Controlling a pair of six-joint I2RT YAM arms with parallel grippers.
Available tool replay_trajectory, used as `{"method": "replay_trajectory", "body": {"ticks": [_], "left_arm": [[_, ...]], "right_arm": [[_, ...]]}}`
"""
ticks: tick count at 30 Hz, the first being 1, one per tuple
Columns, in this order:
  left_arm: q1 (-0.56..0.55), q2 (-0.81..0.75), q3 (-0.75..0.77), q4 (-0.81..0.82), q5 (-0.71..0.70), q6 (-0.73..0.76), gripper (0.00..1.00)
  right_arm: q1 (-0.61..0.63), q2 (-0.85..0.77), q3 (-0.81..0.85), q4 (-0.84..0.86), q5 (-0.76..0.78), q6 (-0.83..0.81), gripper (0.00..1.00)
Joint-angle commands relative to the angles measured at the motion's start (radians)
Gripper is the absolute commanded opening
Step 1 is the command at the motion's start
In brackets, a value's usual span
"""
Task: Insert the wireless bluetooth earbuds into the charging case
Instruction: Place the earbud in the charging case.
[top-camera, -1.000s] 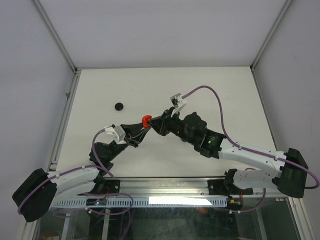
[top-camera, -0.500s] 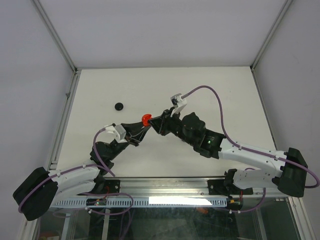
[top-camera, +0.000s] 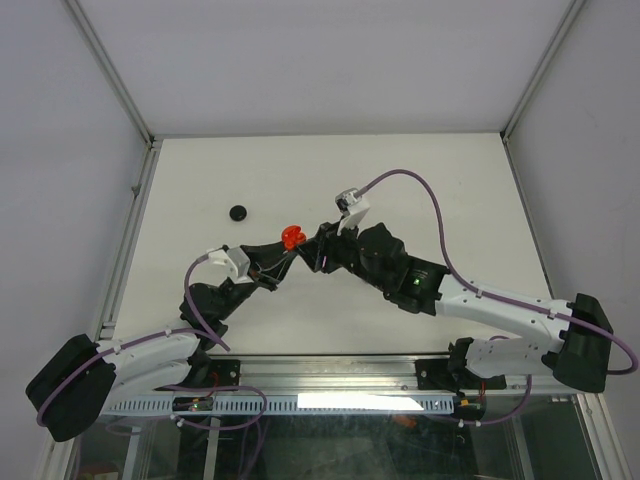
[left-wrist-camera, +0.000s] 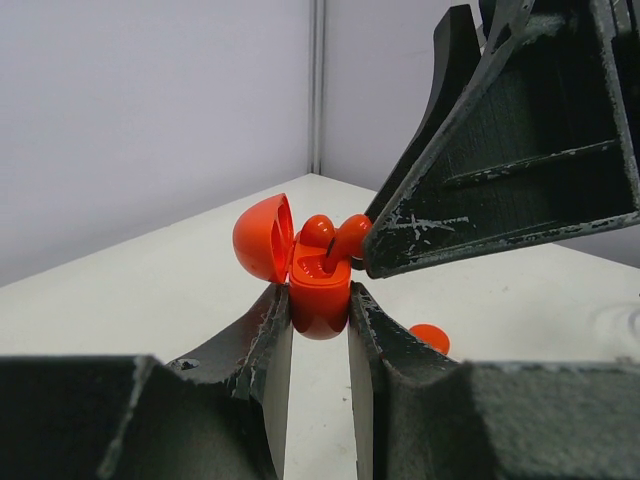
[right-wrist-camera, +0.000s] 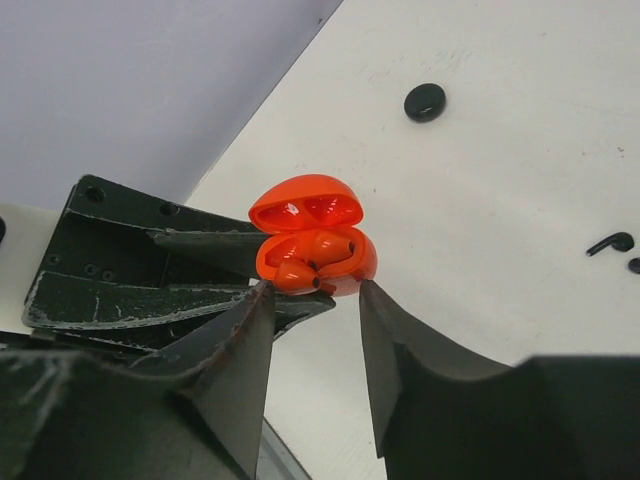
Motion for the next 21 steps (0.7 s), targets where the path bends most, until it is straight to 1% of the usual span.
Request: {"method": "replay_trajectory", "body": {"ticks": [1,6,8,13,21], "left_arm": [[-0.006,-0.011,0.036,0.034,-0.003,-0.035,0.0],[-0.004,-0.011,0.037,0.001,0.001,-0.065,0.0],[-0.005,-0.006,0.04,0.0,0.013,-0.079,0.0],[-0.004,-0.003,0.052,-0.012,0.05,-0.11,0.0],[0.0,0.0,0.065,-0.029,0.084,-0.134,0.0]], "right_arm": [[0.004,-0.046,0.072,-0.034,0.004,-0.064,0.46],[-0.005,-0.084,0.118,-0.114,-0.027,-0.137,0.6],[-0.018,-0.081,0.138,-0.14,-0.066,-0.156,0.62],[-0.038,-0.055,0.155,-0.151,-0.155,-0.158,0.62],[-0.043,-0.031,0.159,-0.146,-0.208,-0.167,0.59]]}}
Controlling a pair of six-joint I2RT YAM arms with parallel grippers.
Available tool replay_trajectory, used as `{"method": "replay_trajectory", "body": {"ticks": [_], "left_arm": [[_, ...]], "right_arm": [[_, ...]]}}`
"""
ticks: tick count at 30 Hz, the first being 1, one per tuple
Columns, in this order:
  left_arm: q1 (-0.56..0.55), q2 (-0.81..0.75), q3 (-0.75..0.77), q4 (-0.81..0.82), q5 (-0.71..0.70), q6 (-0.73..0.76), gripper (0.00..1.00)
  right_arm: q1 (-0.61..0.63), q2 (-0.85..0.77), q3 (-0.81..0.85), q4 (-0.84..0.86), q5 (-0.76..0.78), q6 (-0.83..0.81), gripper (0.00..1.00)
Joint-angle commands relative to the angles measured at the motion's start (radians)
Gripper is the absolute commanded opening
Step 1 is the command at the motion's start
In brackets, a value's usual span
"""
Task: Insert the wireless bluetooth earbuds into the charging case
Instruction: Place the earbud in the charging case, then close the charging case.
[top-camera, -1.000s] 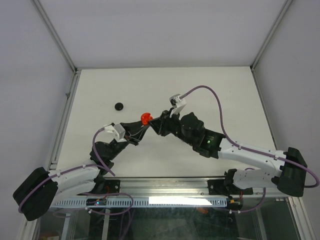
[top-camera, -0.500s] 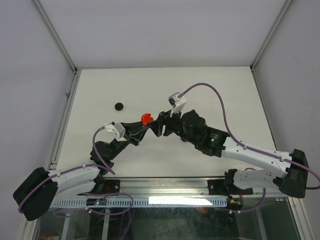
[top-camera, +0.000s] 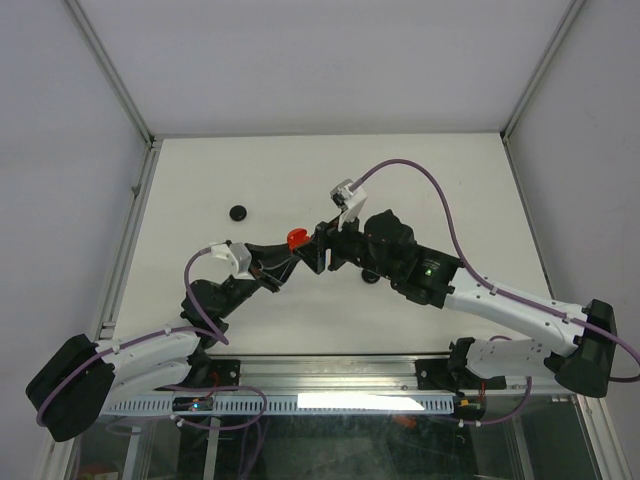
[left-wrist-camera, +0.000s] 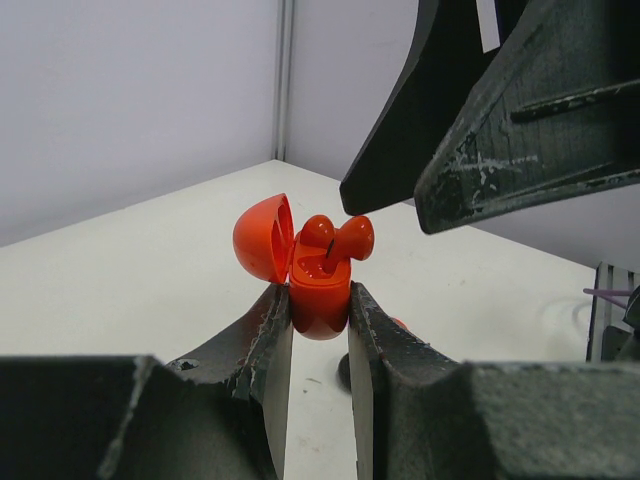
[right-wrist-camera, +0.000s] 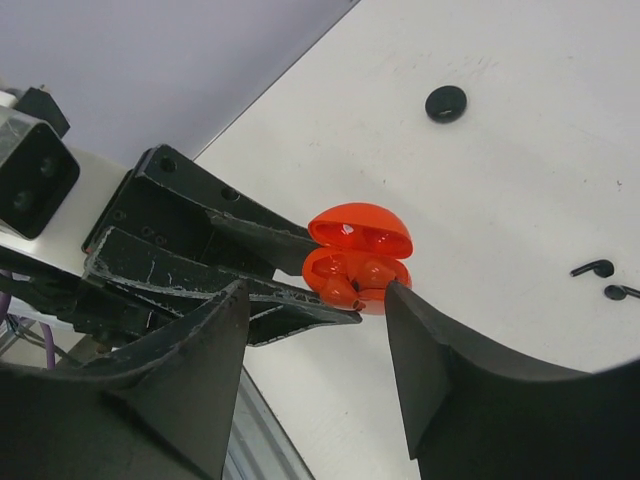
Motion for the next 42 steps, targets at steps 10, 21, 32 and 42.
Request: {"method": "replay_trajectory", "body": {"ticks": [10,21,32,42], "left_arm": [[0.001,0.014,0.049,0.026,0.044,-0.046,0.0],[0.001,0.024,0.057,0.012,0.059,-0.031,0.0],[0.006,0.023,0.072,-0.073,0.104,0.018,0.0],[0.118,0.086,0.067,-0.063,0.421,-0.065,0.0]], "right_arm": [[-0.004,0.013,0.051,0.016,-0.1,-0.021,0.54],[-0.003,0.031,0.067,0.014,-0.165,0.012,0.52],[-0.014,0.044,0.115,-0.06,-0.133,-0.014,0.54],[-0.166,0.05,0.137,-0.195,-0.347,-0.093,0.73]]}}
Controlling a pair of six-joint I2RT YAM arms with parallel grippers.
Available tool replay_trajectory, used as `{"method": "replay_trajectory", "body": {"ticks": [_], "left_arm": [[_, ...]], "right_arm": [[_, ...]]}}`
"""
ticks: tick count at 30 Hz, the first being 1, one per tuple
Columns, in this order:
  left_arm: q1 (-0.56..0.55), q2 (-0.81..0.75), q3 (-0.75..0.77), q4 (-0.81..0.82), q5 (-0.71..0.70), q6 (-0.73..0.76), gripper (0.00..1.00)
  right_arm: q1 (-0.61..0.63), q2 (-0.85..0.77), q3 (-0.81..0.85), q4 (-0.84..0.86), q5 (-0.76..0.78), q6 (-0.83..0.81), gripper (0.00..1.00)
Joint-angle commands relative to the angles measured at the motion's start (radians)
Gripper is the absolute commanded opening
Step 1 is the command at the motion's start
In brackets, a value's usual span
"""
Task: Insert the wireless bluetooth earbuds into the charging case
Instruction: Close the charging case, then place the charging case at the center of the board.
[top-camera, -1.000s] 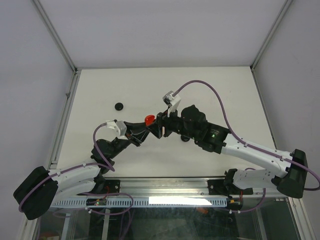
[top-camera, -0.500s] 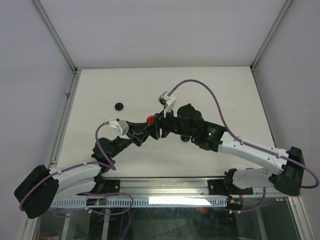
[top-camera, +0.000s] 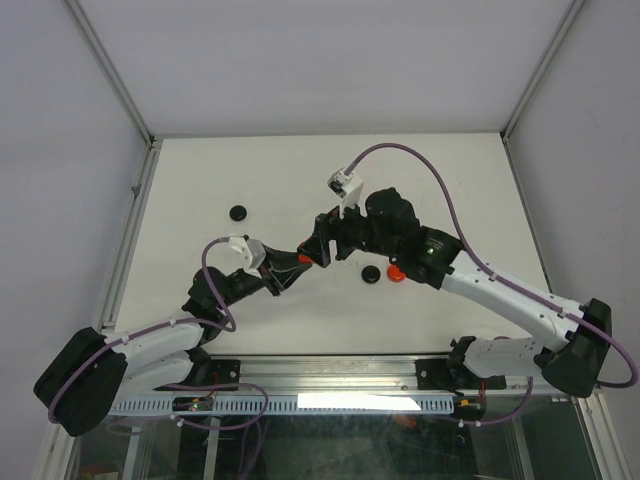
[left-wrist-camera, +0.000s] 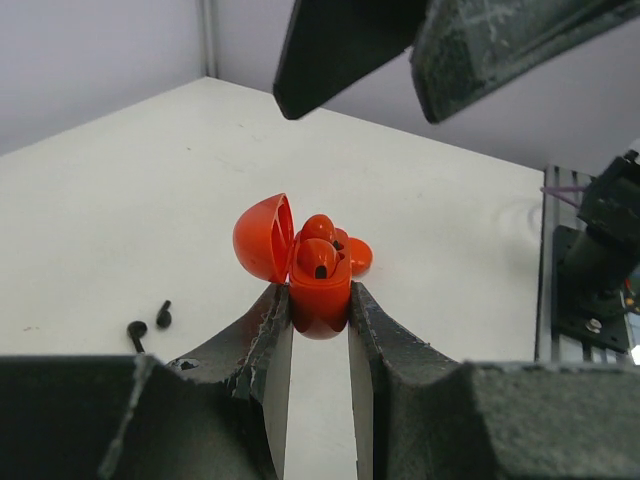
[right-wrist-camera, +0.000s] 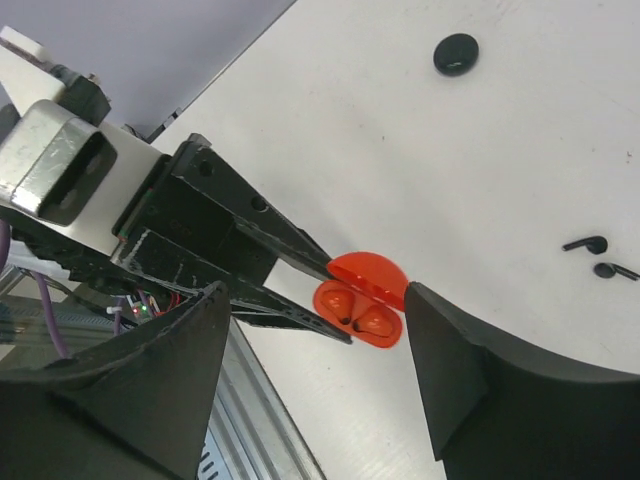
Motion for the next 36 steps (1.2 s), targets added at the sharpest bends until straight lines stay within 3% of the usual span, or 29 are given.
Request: {"method": "replay_trajectory", "body": {"ticks": [1,11,20,30,36], "left_arm": [[0.037,0.025,0.036,0.058,0.21,-0.054,0.0],[0.045,0.079,0.048,0.197,0.316,-0.134,0.0],[0.046,0.087,0.043,0.165,0.209,-0.182,0.0],[0.046,0.096,0.048,0.024,0.133,-0.281,0.0],[0.046,0.11,0.114,-0.217,0.082,-0.398,0.0]], "right_arm": [[-0.079,-0.012,0.016,-0.02,-0.16,-0.041,0.75],[-0.152,0.054,-0.065,0.092,-0.475,-0.016,0.85],[-0.154,0.022,-0.116,0.145,-0.619,-0.005,0.83],[-0.16,-0.089,-0.177,0.162,-0.542,-0.041,0.82],[-0.159,-0.159,-0.235,0.161,-0.266,-0.054,0.83]]}}
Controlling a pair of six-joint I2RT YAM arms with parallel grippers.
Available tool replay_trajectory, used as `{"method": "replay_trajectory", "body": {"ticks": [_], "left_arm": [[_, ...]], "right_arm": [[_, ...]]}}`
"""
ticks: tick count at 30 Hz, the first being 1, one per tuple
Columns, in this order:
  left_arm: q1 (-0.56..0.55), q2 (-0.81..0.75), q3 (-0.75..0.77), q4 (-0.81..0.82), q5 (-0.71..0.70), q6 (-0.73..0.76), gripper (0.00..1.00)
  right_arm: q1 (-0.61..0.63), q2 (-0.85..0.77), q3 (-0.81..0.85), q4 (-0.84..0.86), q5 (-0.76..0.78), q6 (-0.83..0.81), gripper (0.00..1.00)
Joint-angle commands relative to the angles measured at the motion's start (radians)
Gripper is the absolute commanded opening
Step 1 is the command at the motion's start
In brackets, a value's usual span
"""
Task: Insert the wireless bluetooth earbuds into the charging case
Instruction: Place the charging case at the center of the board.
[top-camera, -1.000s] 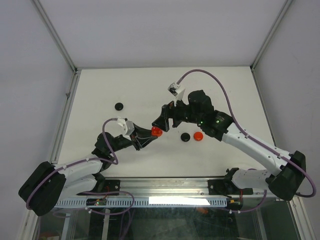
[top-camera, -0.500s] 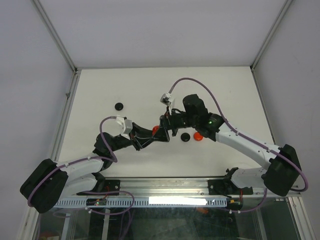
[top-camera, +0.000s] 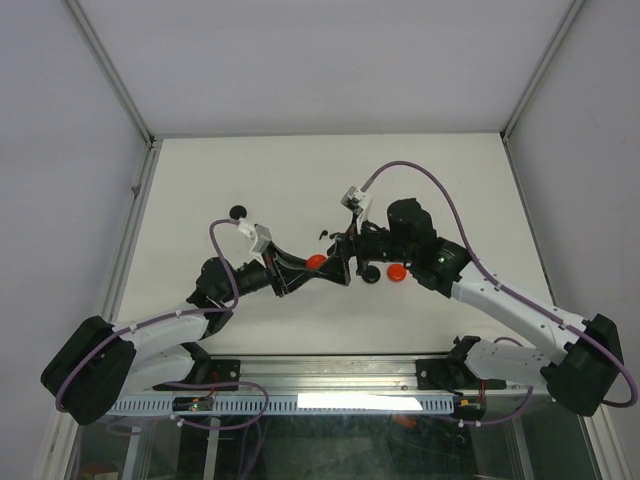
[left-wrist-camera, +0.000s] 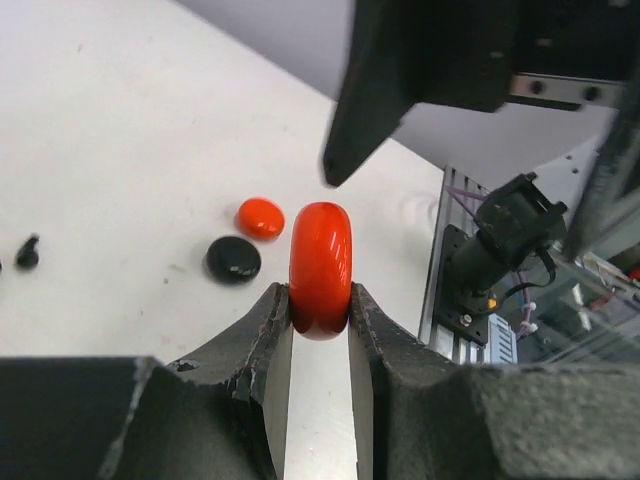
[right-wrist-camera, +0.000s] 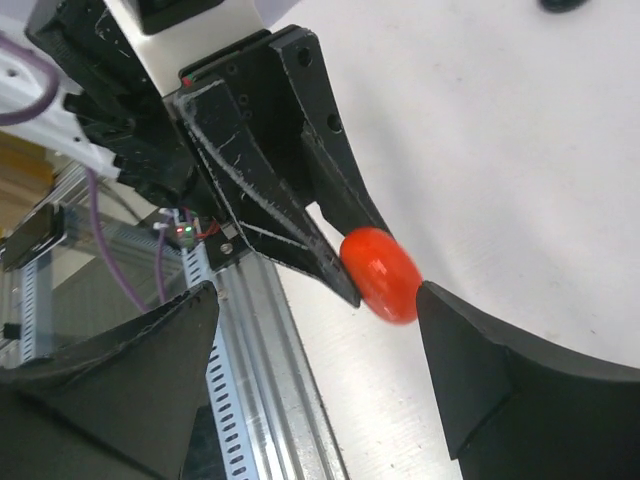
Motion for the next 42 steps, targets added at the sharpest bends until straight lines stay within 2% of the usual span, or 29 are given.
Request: {"method": "replay_trajectory", "body": {"ticks": [1,4,7,15,17,20,26,29,34,42], "left_arm": [[0.011,0.031,0.094,-0.253,-0.088,-0.127,0.0],[0.009,0.061,0.14,-0.384,-0.125,-0.213,0.0],[-0.001,0.093,0.145,-0.405,-0.143,-0.236,0.0],[-0.081,0.358,0.327,-0.53,-0.149,-0.246,0.09],[-0.095,0.434,0.361,-0.535,-0.155,-0.264,0.15],[-0.111,0.523,0.4,-0.555,-0.182,-0.288,0.3],[-0.141,0.636,0.465,-0.587,-0.194,-0.308,0.47],[-0.153,0.637,0.489,-0.638,-0.223,-0.301,0.62],[-0.154,0.543,0.489,-0.791,-0.362,-0.261,0.77],[-0.083,0.408,0.516,-1.062,-0.582,-0.213,0.84]], "right_arm": [[0.002,-0.1,-0.037,0.047,0.217,-0.014,0.83],[0.002,-0.141,-0.08,0.052,0.35,-0.006,0.83],[0.002,-0.18,-0.121,0.063,0.439,0.005,0.83],[0.002,-0.233,-0.189,0.064,0.526,0.019,0.83],[0.002,-0.246,-0.203,0.066,0.536,0.021,0.83],[0.002,-0.262,-0.221,0.067,0.555,0.02,0.83],[0.002,-0.257,-0.222,0.059,0.569,0.009,0.83],[0.003,-0.253,-0.223,0.057,0.574,0.004,0.83],[0.002,-0.261,-0.226,0.05,0.587,-0.005,0.83],[0.002,-0.267,-0.246,0.056,0.613,-0.025,0.83]]}}
